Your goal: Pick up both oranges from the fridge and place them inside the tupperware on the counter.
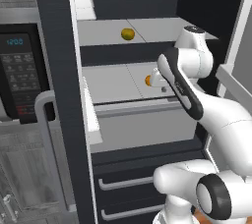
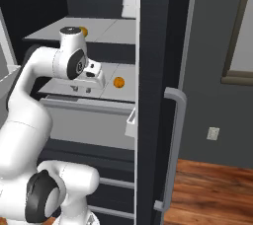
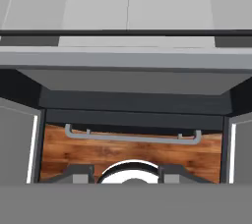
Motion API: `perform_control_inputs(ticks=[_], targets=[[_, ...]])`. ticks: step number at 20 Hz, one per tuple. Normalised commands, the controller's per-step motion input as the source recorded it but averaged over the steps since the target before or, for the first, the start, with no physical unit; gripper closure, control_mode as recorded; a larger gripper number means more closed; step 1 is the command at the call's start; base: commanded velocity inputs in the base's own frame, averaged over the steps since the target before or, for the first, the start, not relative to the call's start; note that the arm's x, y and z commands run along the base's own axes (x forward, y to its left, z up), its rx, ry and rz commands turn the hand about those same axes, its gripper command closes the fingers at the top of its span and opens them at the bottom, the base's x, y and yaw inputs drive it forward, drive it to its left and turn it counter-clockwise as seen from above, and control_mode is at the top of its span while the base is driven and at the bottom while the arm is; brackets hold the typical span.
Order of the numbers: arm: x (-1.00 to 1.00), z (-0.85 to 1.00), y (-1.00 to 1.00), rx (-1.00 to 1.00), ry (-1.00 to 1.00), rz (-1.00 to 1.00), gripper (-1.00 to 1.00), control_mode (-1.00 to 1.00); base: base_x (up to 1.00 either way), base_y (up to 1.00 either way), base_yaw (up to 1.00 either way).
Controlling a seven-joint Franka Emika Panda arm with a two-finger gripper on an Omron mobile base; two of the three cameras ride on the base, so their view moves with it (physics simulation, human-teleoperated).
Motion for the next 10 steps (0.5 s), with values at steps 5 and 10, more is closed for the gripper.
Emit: perform_control_inputs(ticks=[5,10], targets=[[-0.15,0.00,0.03,0.00,-0.07,0.00,-1.00,-1.00,0.00,0.00,0.00],[-0.32,-0.01,-0.09,0.00,-0.23,0.00,-1.00,-1.00,0.00,0.00,0.00]])
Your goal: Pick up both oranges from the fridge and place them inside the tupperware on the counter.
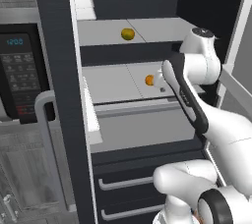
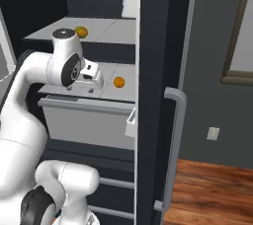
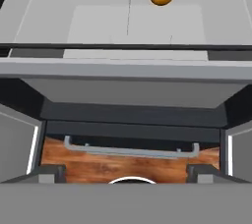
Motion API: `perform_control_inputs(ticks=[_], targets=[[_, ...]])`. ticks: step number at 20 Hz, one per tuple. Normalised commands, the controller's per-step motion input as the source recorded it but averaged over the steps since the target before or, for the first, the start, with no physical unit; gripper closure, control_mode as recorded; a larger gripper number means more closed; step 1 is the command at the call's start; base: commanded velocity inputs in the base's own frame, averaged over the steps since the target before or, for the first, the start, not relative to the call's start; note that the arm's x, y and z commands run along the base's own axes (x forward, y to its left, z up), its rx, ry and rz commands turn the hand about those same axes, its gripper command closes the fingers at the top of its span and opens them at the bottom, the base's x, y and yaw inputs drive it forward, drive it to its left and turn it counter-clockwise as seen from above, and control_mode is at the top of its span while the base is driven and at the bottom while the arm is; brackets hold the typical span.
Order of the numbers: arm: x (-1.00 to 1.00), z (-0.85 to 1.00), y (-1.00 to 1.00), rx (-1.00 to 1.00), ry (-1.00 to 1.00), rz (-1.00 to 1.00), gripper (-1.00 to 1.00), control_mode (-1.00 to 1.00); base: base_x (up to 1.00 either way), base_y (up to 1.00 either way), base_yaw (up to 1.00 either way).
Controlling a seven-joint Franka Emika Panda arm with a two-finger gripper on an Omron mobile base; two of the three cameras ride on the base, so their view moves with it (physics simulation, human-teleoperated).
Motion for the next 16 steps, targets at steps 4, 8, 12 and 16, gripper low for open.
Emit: perform_control_inputs(ticks=[4,8,12,16], targets=[[-0.27,-0.13,-0.17,0.00,-0.32,-0.05,-1.00,-1.00,0.00,0.00,0.00],[-0.06,-0.11,-0.19,0.00,-0.24,-0.07,-1.00,-1.00,0.00,0.00,0.00],[0.00,-0.12,-0.18,0.00,-0.17,-0.13,-1.00,-1.00,0.00,0.00,0.00],[0.05,-0.04,-0.23,0.00,-0.10,-0.14,-1.00,-1.00,0.00,0.00,0.00]])
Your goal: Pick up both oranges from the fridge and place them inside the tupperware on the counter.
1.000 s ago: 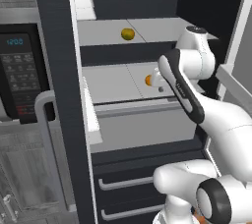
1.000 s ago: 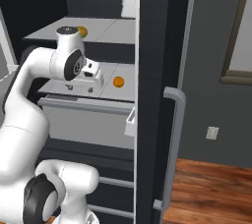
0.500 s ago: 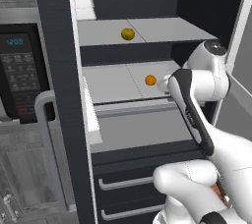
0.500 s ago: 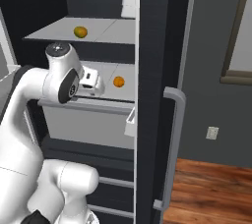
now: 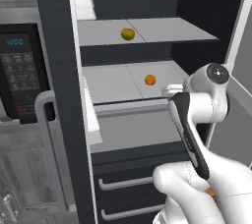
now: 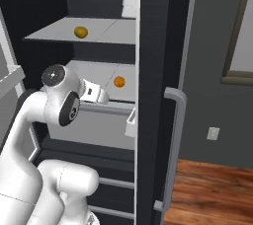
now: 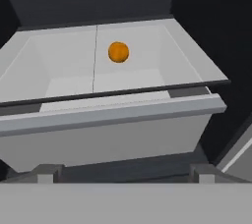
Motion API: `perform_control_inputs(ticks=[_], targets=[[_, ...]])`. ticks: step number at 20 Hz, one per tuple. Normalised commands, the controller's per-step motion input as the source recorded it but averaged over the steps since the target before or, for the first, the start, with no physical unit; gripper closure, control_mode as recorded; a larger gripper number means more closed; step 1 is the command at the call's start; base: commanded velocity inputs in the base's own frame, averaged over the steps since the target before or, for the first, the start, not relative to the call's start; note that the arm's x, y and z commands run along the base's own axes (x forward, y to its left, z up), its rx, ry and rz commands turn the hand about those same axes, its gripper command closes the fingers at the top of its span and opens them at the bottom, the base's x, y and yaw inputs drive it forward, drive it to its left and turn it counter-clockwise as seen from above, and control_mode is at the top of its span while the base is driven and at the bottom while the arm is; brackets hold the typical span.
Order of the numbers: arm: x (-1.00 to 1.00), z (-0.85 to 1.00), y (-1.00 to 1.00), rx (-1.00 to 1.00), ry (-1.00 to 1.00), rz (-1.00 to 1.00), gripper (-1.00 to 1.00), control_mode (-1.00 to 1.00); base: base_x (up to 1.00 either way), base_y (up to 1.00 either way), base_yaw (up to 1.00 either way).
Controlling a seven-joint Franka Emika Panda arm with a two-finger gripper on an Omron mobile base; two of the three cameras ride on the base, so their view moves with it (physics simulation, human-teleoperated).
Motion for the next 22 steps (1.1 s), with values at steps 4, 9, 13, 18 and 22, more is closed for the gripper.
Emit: perform_control_inputs(ticks=[4,9,13,18,22], targets=[[0.16,0.00,-0.27,0.00,-0.01,-0.10,-1.00,-1.00,0.00,0.00,0.00],[0.33,0.00,-0.12,0.01,0.00,-0.03,-1.00,-1.00,0.00,0.00,0.00],[0.43,0.00,0.00,0.03,0.00,0.00,-1.00,-1.00,0.00,0.00,0.00],[0.51,-0.02,0.00,0.02,0.00,0.00,-1.00,-1.00,0.00,0.00,0.00],[0.62,-0.09,0.00,0.00,0.01,0.04,-1.00,-1.00,0.00,0.00,0.00]])
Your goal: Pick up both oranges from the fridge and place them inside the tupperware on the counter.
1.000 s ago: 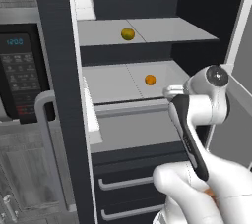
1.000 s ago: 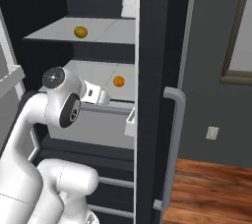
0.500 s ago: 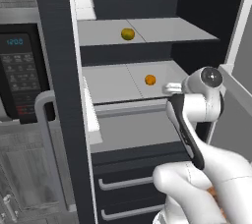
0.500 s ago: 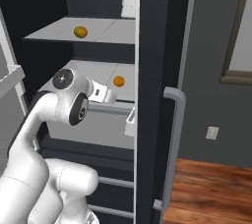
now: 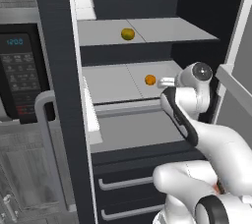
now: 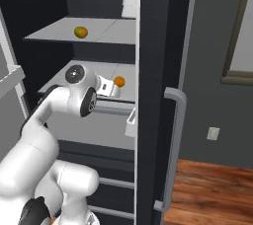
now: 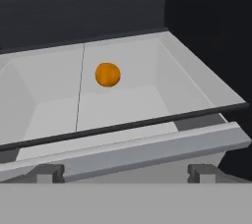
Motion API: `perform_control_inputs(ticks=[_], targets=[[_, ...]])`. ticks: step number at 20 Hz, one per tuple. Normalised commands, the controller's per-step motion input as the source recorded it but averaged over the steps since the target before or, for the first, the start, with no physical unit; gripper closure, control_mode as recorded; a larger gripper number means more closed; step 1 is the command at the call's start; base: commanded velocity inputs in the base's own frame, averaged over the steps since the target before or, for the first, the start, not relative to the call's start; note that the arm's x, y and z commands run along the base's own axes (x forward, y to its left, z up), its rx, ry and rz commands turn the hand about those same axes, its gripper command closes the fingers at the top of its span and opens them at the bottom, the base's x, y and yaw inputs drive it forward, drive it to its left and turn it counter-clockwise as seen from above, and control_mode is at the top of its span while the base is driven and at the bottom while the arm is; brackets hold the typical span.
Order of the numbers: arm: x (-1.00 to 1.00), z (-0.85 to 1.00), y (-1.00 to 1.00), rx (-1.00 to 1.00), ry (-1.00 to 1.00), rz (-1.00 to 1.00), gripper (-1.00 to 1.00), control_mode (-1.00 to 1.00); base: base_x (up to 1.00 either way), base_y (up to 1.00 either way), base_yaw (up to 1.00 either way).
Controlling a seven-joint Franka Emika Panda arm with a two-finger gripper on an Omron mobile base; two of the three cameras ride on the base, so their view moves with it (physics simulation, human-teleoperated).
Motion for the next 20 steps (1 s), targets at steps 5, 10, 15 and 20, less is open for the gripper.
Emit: perform_control_inputs(ticks=[5,10,15,20], targets=[[0.53,-0.13,0.00,0.00,0.00,0.05,-1.00,-1.00,0.00,0.00,0.00],[0.36,-0.12,0.00,0.00,0.00,0.07,-1.00,-1.00,0.00,0.00,0.00],[0.27,-0.02,0.00,0.00,0.01,0.08,-1.00,-1.00,0.00,0.00,0.00],[0.20,0.00,0.00,0.00,0.01,0.08,-1.00,-1.00,0.00,0.00,0.00]])
